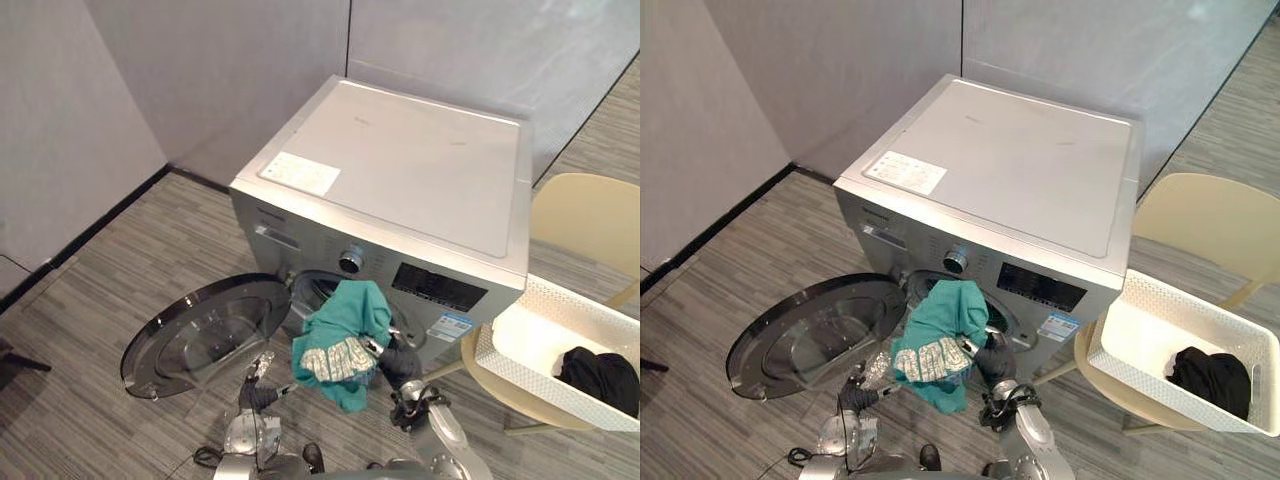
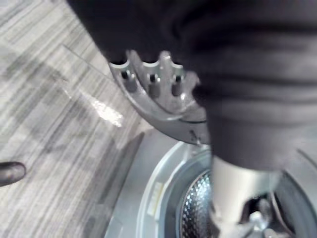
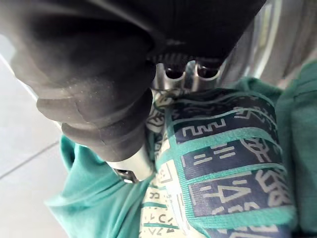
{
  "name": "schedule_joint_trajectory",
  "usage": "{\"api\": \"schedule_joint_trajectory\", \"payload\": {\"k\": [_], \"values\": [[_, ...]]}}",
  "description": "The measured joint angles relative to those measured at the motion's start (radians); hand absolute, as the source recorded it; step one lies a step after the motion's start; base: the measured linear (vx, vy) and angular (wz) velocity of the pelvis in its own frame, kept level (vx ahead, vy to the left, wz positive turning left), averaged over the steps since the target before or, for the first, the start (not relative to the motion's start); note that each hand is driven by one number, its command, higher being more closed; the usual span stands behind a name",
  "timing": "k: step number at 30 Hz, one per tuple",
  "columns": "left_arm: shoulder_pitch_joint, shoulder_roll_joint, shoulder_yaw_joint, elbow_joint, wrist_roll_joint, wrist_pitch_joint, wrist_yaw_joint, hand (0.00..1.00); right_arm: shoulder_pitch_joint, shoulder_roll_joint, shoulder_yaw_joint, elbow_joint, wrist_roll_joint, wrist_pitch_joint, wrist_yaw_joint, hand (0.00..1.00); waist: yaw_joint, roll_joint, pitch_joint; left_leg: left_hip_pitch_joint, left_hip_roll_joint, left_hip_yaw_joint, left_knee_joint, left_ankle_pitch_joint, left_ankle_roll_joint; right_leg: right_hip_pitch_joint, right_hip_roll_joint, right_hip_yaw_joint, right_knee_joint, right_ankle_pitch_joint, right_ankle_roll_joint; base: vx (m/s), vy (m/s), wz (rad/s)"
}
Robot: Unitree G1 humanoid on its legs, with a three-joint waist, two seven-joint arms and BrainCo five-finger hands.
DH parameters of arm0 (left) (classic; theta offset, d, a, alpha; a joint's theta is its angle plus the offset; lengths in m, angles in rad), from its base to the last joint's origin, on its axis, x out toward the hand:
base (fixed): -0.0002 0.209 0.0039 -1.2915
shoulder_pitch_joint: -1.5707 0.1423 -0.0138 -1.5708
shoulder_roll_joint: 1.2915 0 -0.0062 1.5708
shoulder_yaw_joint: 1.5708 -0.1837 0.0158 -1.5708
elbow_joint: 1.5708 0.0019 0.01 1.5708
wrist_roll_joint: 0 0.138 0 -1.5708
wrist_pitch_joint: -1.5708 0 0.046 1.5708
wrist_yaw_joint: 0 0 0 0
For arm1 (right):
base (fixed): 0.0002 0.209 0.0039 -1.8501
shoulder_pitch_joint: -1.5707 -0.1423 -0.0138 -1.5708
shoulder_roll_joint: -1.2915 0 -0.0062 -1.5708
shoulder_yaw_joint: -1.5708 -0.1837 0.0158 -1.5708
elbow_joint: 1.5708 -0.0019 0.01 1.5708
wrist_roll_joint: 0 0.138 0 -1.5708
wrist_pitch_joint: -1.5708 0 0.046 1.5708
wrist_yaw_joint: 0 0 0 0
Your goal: Pick up the laundry basket with both hands and put the clothes into the washing machine.
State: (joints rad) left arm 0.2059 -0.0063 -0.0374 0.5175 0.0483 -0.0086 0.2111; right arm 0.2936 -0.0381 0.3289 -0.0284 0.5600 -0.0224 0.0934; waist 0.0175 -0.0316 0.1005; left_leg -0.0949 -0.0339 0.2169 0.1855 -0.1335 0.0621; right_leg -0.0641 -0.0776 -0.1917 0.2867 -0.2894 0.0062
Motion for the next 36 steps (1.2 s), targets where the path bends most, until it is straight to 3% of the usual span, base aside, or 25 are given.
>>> {"api": "schedule_joint_trajectory", "payload": {"k": [3, 9, 13, 17, 22, 24, 25, 29, 31, 32, 34, 36], "values": [[0.01, -0.002, -0.001, -0.016, 0.0, 0.0, -0.015, 0.0, -0.008, -0.002, 0.0, 0.013, -0.003, 0.003, -0.001, 1.0, -0.001, 0.007, 0.026, -0.046, 0.007, -0.007, 0.011, 0.013, 0.0, -0.037, 0.006, -0.007, 0.009, 0.018, -0.01, -0.05, -0.036, 0.09], [-0.014, -0.009, -0.004, -0.101, -0.044, -0.002, -0.016, 0.0, -0.146, -0.021, -0.017, 0.187, -0.022, 0.01, -0.048, 1.0, 0.001, 0.028, 0.143, -0.179, 0.024, -0.023, 0.105, 0.018, -0.006, -0.174, -0.004, -0.031, 0.133, 0.029, -0.016, -0.11, -0.037, 0.11], [-0.022, -0.033, 0.005, -0.204, -0.098, -0.008, -0.015, 0.0, -0.325, -0.023, -0.049, 0.249, -0.02, 0.011, -0.128, 1.0, 0.011, 0.05, 0.224, -0.325, 0.028, -0.027, 0.202, 0.012, -0.015, -0.311, -0.034, -0.062, 0.243, -0.022, -0.027, -0.15, -0.058, 0.12], [-0.032, -0.051, -0.001, -0.267, -0.181, -0.021, -0.011, 0.0, -0.604, -0.007, -0.17, 0.352, 0.024, 0.003, -0.249, 1.0, 0.037, 0.076, 0.282, -0.436, 0.033, -0.02, 0.271, -0.007, -0.005, -0.427, -0.065, -0.079, 0.351, -0.049, -0.033, -0.18, -0.05, 0.17], [-0.033, -0.053, -0.047, -0.323, -0.251, -0.047, 0.008, 0.0, -0.859, -0.026, -0.349, 0.458, 0.06, -0.031, -0.349, 1.0, 0.054, 0.109, 0.313, -0.52, 0.061, 0.075, 0.275, -0.003, -0.006, -0.529, -0.107, -0.096, 0.405, -0.052, -0.034, -0.04, -0.068, 0.25], [-0.033, -0.053, -0.073, -0.333, -0.261, -0.054, 0.009, 0.0, -0.929, -0.055, -0.4, 0.503, 0.081, -0.04, -0.366, 1.0, 0.063, 0.112, 0.314, -0.555, 0.062, 0.089, 0.271, 0.011, 0.009, -0.57, -0.115, -0.101, 0.412, -0.052, -0.034, 0.04, -0.066, 0.15], [-0.039, -0.053, -0.084, -0.333, -0.274, -0.055, 0.009, 0.0, -0.97, -0.069, -0.428, 0.532, 0.09, -0.041, -0.379, 1.0, 0.078, 0.113, 0.315, -0.576, 0.059, 0.09, 0.266, 0.018, 0.017, -0.592, -0.118, -0.104, 0.411, -0.052, -0.034, 0.06, -0.038, 0.05], [-0.073, -0.052, -0.139, -0.336, -0.282, -0.059, 0.008, 0.0, -1.094, -0.13, -0.538, 0.645, 0.153, -0.045, -0.417, 1.0, 0.082, 0.13, 0.334, -0.591, 0.03, 0.08, 0.218, 0.06, 0.034, -0.617, -0.144, -0.13, 0.41, -0.04, -0.023, 0.11, -0.043, 0.28], [-0.076, -0.052, -0.154, -0.352, -0.295, -0.068, 0.009, 0.0, -1.149, -0.165, -0.582, 0.676, 0.211, -0.05, -0.427, 1.0, 0.09, 0.136, 0.337, -0.609, 0.025, 0.075, 0.189, 0.082, 0.03, -0.642, -0.152, -0.149, 0.41, 0.004, -0.016, 0.12, -0.054, 0.26], [-0.088, -0.051, -0.166, -0.353, -0.303, -0.069, 0.009, 0.0, -1.166, -0.184, -0.614, 0.692, 0.255, -0.061, -0.44, 1.0, 0.106, 0.144, 0.341, -0.609, 0.02, 0.064, 0.167, 0.092, 0.029, -0.643, -0.154, -0.165, 0.406, 0.006, -0.02, 0.11, -0.052, 0.25], [-0.101, -0.051, -0.189, -0.358, -0.314, -0.071, 0.011, 0.0, -1.219, -0.236, -0.646, 0.737, 0.306, -0.073, -0.456, 1.0, 0.111, 0.163, 0.35, -0.62, 0.014, 0.056, 0.156, 0.109, 0.029, -0.645, -0.157, -0.173, 0.404, 0.007, -0.021, 0.1, -0.055, 0.37], [-0.105, -0.051, -0.196, -0.361, -0.315, -0.077, 0.013, 0.0, -1.238, -0.248, -0.637, 0.751, 0.323, -0.107, -0.46, 1.0, 0.11, 0.165, 0.351, -0.631, 0.014, 0.056, 0.147, 0.117, 0.031, -0.658, -0.156, -0.173, 0.404, 0.009, -0.024, 0.08, -0.042, 0.21]]}}
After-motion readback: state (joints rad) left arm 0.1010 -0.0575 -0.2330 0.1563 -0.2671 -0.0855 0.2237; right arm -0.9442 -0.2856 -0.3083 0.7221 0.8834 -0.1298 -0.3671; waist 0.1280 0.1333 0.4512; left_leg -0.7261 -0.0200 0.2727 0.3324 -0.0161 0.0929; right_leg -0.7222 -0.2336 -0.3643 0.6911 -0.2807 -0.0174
